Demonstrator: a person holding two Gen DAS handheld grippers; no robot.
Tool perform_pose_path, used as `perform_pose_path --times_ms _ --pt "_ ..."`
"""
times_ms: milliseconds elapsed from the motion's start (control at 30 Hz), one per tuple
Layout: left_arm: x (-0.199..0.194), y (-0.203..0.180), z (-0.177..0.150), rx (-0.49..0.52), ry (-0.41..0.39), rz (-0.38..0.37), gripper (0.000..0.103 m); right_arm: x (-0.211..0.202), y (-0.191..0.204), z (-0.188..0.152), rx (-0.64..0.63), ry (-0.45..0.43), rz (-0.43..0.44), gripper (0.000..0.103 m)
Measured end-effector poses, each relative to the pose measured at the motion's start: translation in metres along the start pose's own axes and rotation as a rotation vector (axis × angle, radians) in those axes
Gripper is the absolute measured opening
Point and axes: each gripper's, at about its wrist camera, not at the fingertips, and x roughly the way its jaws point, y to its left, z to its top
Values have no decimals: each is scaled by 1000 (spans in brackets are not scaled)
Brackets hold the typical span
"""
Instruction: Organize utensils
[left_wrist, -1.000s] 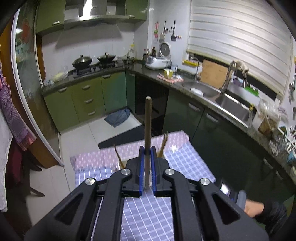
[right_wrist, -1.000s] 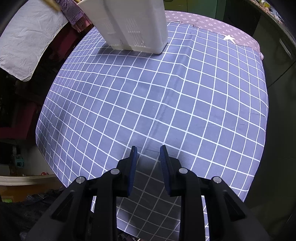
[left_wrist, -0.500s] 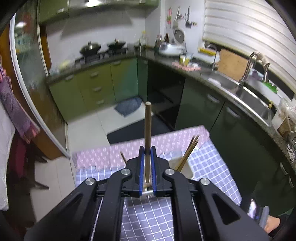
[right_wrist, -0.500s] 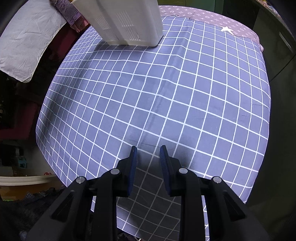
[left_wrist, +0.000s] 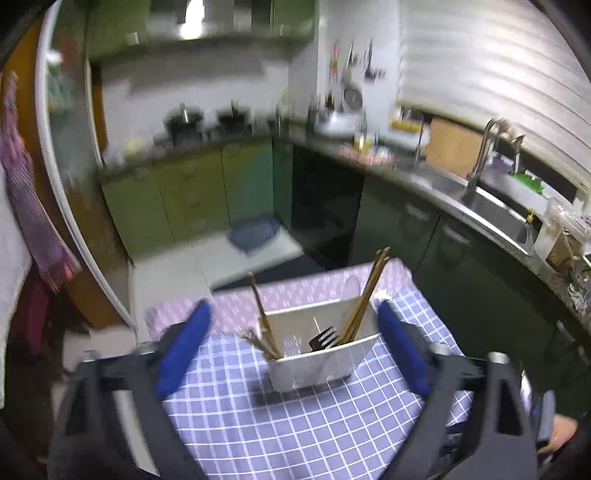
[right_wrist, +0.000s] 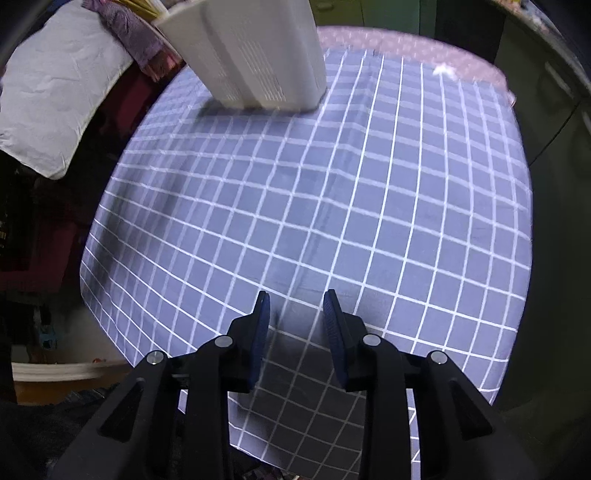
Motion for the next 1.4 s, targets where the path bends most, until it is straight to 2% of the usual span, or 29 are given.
perform_pose_path --times_ms 67,133,167,200,233,333,367,433,533,633,833,1033,1167,1400 --pt "-26 -5 -23 12 -57 42 97 -10 6 -7 -3 -72 -24 44" --pt "-50 -7 -61 -7 -92 49 97 -19 17 -19 -18 -160 -57 57" --pt "-58 -8 -77 -20 -96 60 97 -22 21 -23 -24 -188 -69 69" --pt "-64 -10 -95 -34 -94 75 97 -25 28 -30 -34 -234 -92 77" --pt "-70 -12 -115 -56 -85 83 97 -28 33 -34 -41 -267 -108 79" --pt "-82 -12 -158 -119 -37 79 97 -42 51 -55 -48 -407 -164 98" --pt "-85 -12 -167 -141 -20 73 97 -49 57 -65 -43 -468 -174 98" --pt "-94 -7 -184 -178 10 60 97 -61 66 -79 -34 -531 -182 98" --pt "-111 -11 -197 -165 37 70 97 -82 75 -100 -22 -604 -225 98" --pt "-133 -22 -200 -132 17 89 97 -113 87 -131 -6 -706 -275 98" --pt "-174 -33 -199 -124 -32 80 97 -157 103 -189 25 -814 -273 99" --pt "-198 -32 -205 -122 -72 106 97 -177 113 -213 36 -874 -239 99" --pt "-207 -30 -208 -126 -86 108 97 -187 120 -215 21 -900 -256 99" --pt "-200 -24 -210 -154 -48 115 97 -185 122 -211 21 -895 -268 99"
